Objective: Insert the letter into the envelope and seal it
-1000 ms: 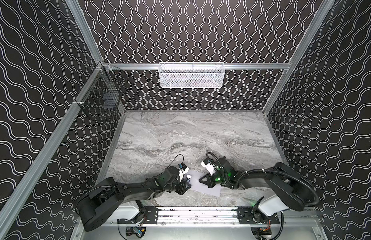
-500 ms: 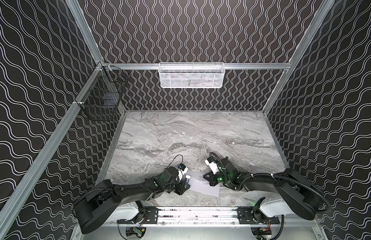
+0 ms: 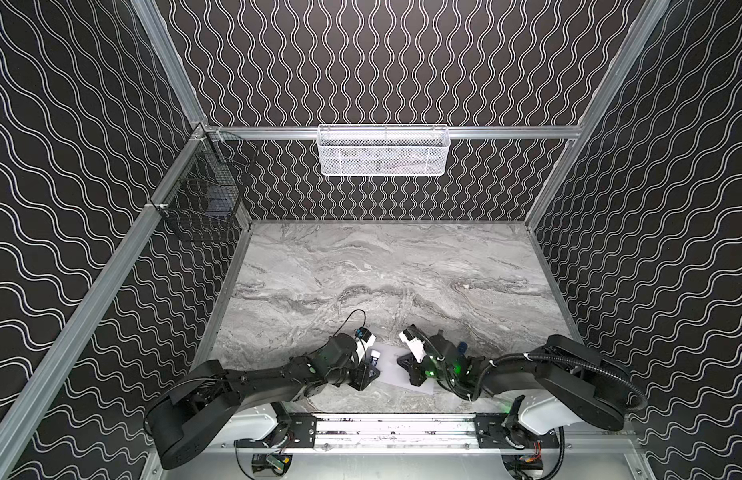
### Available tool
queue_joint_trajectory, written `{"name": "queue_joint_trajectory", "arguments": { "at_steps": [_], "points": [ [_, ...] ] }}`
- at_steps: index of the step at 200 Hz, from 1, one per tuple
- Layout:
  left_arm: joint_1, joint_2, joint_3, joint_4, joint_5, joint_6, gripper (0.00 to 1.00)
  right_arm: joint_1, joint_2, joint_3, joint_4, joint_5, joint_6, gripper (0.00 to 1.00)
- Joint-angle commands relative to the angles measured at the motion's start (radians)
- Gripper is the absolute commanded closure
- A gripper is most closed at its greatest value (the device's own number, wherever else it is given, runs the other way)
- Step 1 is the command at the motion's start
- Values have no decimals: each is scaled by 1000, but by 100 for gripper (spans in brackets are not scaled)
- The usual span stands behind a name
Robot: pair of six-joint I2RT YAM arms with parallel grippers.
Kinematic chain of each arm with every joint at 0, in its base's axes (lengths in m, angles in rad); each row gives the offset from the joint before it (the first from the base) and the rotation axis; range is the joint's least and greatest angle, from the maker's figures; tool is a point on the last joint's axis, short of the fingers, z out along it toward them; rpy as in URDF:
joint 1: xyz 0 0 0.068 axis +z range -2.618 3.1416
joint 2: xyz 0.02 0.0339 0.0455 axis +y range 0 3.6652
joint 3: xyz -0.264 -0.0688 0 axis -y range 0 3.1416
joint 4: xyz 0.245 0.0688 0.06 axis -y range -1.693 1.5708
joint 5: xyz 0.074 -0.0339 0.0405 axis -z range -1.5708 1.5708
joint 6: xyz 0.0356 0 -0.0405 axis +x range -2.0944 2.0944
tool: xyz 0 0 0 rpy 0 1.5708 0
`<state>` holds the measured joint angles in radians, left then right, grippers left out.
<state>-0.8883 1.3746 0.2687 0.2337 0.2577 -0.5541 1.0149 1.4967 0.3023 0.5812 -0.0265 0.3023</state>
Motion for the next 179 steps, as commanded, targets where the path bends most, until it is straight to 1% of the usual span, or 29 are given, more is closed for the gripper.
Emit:
{"name": "queue_joint_trajectory", "arguments": {
  "at_steps": [1, 26, 43, 58, 75, 105, 125, 141, 151, 167, 179],
  "points": [
    [2, -10, 3, 0, -14, -12, 100, 57, 10, -12, -114, 140, -3, 100],
    [2, -24, 1, -8, -23, -13, 100, 133, 71, 21, -150, 218, 19, 100],
    [2, -36, -2, -14, -32, -14, 100, 158, 85, 40, -191, 269, 45, 100],
    [2, -49, -2, -20, -40, -15, 100, 157, 57, 50, -255, 336, 84, 100],
    [2, -67, 14, -43, -44, -9, 100, 147, 31, 39, -256, 379, 99, 100],
    [2, -127, 39, -100, -41, -4, 100, 87, 74, 82, -306, 390, 186, 100],
    [2, -143, 39, -124, -23, -8, 100, 18, 61, 87, -288, 326, 226, 100],
    [2, -138, 31, -109, -21, -14, 100, -45, 30, 91, -237, 193, 241, 100],
    [2, -123, 32, -95, -20, -14, 100, -64, 6, 109, -227, 125, 243, 100],
    [2, -93, 40, -74, -17, -8, 100, -75, -30, 163, -271, 63, 228, 100],
    [2, -75, 49, -62, -11, -2, 100, -89, -61, 202, -319, 37, 212, 96]
  ]
}}
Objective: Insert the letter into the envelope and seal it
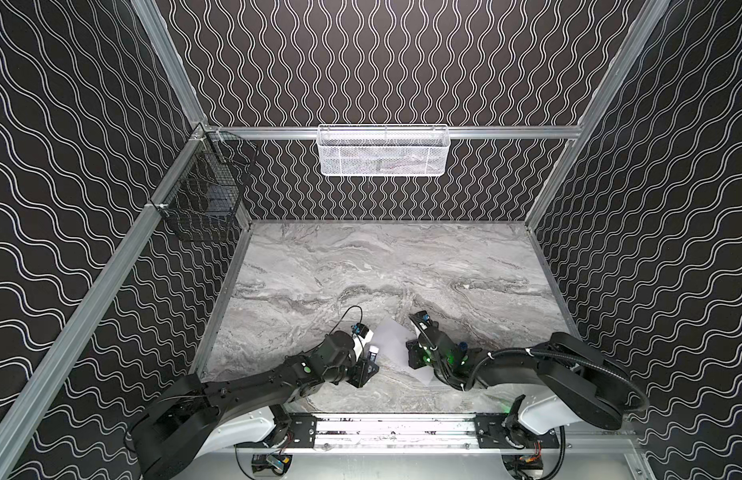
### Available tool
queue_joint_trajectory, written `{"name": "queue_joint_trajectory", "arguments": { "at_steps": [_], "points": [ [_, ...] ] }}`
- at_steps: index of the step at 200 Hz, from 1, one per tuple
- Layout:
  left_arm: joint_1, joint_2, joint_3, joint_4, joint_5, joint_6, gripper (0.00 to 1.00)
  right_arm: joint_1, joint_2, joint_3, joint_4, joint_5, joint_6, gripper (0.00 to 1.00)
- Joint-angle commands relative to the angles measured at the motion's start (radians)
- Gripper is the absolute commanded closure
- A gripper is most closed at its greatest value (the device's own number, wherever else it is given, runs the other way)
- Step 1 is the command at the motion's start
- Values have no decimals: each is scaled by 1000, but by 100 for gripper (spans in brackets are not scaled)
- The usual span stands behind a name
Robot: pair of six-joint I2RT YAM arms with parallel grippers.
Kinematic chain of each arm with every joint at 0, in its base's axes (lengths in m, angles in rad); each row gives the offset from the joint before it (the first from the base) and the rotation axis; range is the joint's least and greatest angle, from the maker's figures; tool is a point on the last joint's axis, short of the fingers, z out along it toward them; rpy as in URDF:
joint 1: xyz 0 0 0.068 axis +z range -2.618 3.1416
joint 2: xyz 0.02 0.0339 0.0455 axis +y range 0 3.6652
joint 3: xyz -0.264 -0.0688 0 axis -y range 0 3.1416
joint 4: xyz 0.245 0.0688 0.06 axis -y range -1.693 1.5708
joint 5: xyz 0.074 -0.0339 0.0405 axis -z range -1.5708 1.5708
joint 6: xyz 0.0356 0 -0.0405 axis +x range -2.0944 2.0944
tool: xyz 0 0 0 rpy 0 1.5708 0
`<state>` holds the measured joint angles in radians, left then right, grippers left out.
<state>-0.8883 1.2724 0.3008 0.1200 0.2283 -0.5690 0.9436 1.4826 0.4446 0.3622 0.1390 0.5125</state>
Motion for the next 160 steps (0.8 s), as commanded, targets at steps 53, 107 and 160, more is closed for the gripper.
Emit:
{"name": "queue_joint_trajectory", "arguments": {
  "at_steps": [53, 107, 160],
  "points": [
    [2, 38, 27, 69, 21, 30, 100, -177, -127, 56, -204, -188, -30, 69],
    [2, 35, 28, 81, 14, 37, 100, -222, -116, 5, -256, -298, -47, 41],
    [2, 77, 11, 161, 28, 13, 100, -208, -165, -67, -215, -438, 13, 45]
  ]
}}
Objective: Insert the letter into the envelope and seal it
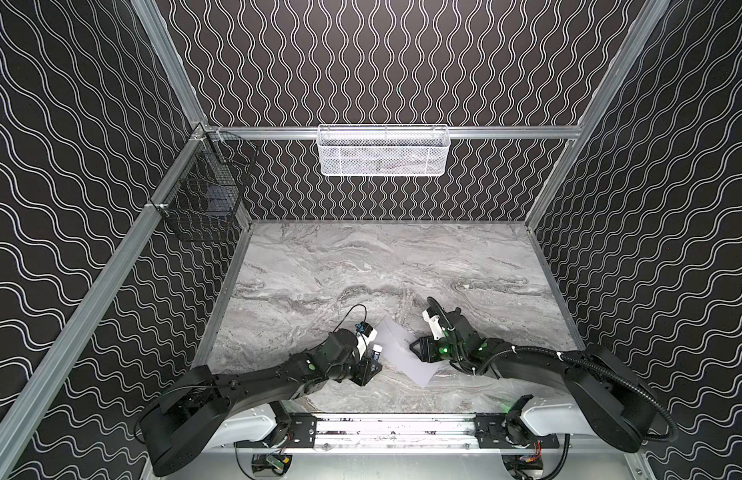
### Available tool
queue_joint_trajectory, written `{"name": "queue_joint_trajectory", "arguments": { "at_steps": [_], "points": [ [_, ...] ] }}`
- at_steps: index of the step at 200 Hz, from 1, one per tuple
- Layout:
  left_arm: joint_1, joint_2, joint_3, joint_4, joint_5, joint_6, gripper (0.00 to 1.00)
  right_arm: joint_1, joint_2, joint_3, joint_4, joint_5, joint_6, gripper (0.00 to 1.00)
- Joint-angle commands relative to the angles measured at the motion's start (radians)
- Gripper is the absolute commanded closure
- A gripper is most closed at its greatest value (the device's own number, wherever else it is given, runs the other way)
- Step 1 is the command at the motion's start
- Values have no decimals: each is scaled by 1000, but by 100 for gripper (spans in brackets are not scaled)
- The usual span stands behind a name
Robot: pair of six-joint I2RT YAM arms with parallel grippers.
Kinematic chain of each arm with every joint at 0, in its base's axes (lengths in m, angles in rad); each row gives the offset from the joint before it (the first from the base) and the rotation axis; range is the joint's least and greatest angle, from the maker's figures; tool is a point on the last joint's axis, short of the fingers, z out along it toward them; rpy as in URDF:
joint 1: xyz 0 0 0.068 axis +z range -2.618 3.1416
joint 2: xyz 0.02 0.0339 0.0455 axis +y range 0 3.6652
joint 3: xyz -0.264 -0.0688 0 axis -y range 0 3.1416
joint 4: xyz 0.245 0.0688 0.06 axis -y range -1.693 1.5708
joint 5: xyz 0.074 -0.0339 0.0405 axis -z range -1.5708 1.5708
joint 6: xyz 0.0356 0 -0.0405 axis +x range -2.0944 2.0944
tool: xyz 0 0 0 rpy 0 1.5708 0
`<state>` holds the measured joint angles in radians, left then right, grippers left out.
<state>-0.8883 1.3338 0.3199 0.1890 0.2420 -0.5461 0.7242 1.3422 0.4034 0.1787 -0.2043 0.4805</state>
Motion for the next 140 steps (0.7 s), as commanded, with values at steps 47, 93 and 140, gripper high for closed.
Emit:
{"name": "queue_joint_trajectory", "arguments": {
  "at_steps": [47, 93, 140],
  "points": [
    [1, -49, -24, 30, -26, -15, 100, 97, -5, -83, 61, -191, 107, 49],
    [2, -67, -20, -6, -42, -18, 100, 185, -53, -88, 187, -151, 5, 60],
    [2, -53, -14, -18, -35, -21, 100, 186, -29, -267, 793, 49, -283, 89]
  ]
}}
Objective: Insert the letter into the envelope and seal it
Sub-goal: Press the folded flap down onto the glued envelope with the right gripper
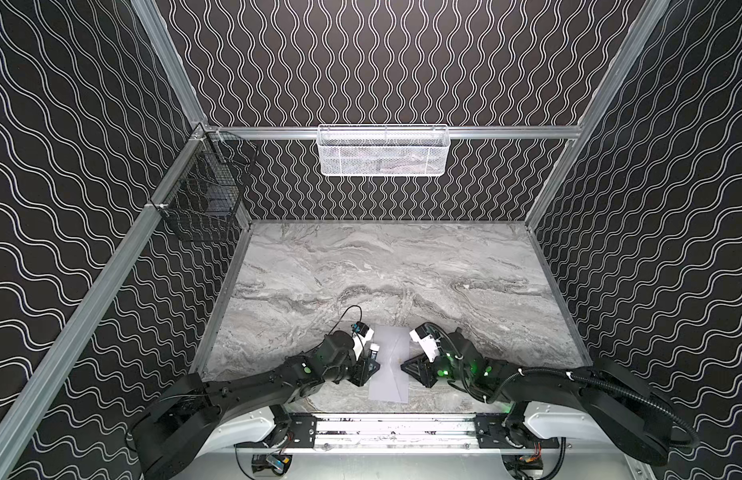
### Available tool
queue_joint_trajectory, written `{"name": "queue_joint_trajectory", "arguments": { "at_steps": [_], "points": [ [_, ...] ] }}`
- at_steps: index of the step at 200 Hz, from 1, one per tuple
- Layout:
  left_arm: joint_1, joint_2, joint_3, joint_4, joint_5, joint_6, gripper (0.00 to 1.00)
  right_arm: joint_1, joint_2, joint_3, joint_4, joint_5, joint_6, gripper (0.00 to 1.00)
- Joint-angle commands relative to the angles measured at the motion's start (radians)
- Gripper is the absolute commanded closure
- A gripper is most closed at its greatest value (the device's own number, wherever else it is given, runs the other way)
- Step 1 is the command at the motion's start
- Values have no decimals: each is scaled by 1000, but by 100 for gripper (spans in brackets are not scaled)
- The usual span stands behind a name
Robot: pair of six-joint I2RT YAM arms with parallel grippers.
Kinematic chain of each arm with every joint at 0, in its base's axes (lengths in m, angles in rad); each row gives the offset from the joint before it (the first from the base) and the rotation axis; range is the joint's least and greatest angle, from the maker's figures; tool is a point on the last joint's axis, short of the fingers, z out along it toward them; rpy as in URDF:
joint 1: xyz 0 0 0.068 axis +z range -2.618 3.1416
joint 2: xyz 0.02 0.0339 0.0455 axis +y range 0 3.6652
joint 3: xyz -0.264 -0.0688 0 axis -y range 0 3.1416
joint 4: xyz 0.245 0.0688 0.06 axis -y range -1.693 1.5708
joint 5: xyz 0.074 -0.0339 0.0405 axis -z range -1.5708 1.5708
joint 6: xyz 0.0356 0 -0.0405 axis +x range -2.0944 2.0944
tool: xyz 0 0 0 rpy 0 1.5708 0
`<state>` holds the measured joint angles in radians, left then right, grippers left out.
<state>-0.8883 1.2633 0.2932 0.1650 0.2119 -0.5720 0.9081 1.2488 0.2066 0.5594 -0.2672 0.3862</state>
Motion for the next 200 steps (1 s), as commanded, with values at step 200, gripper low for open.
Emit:
{"name": "queue_joint_trajectory", "arguments": {
  "at_steps": [200],
  "points": [
    [8, 242, 68, 32, 61, 57, 100, 65, 567, -5, 665, 198, -406, 100]
  ]
}}
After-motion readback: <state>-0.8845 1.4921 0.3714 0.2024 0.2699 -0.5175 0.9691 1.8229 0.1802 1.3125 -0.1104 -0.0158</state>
